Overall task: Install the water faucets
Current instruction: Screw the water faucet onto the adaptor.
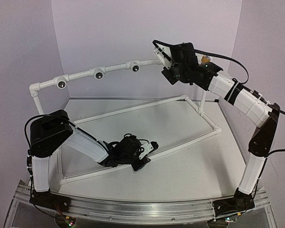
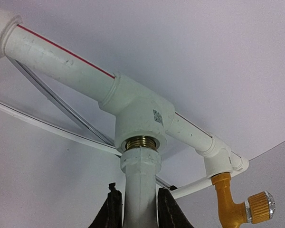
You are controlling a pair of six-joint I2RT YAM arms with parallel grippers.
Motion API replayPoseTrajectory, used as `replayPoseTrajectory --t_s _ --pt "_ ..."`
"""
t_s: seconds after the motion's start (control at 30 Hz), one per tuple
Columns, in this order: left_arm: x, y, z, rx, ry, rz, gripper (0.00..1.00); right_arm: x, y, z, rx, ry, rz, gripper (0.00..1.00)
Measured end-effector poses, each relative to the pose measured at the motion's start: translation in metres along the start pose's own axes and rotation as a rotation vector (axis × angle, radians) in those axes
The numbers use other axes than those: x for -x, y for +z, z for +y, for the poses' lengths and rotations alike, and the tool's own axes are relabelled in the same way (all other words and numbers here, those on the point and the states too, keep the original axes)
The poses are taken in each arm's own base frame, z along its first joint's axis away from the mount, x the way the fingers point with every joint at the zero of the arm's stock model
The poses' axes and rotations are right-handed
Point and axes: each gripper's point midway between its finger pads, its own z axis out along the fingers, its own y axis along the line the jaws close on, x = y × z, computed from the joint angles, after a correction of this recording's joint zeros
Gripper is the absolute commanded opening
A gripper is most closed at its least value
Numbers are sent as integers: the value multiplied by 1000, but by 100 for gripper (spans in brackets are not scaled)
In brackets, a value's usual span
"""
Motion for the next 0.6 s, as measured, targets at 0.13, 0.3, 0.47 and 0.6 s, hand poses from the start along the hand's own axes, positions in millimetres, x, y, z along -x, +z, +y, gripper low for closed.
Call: replayPoseTrajectory --t_s 0.13,0.3,0.47,0.6 --pt "0 0 0 0 0 -1 0 15 -6 0 -4 32 -44 0" --pt "0 0 0 0 0 -2 0 22 -7 -1 -10 58 -73 0" --pt "0 0 0 0 0 -1 0 18 -9 -1 -15 71 -90 0" --pt "0 0 0 0 0 -1 0 14 -11 -1 -17 80 -114 0"
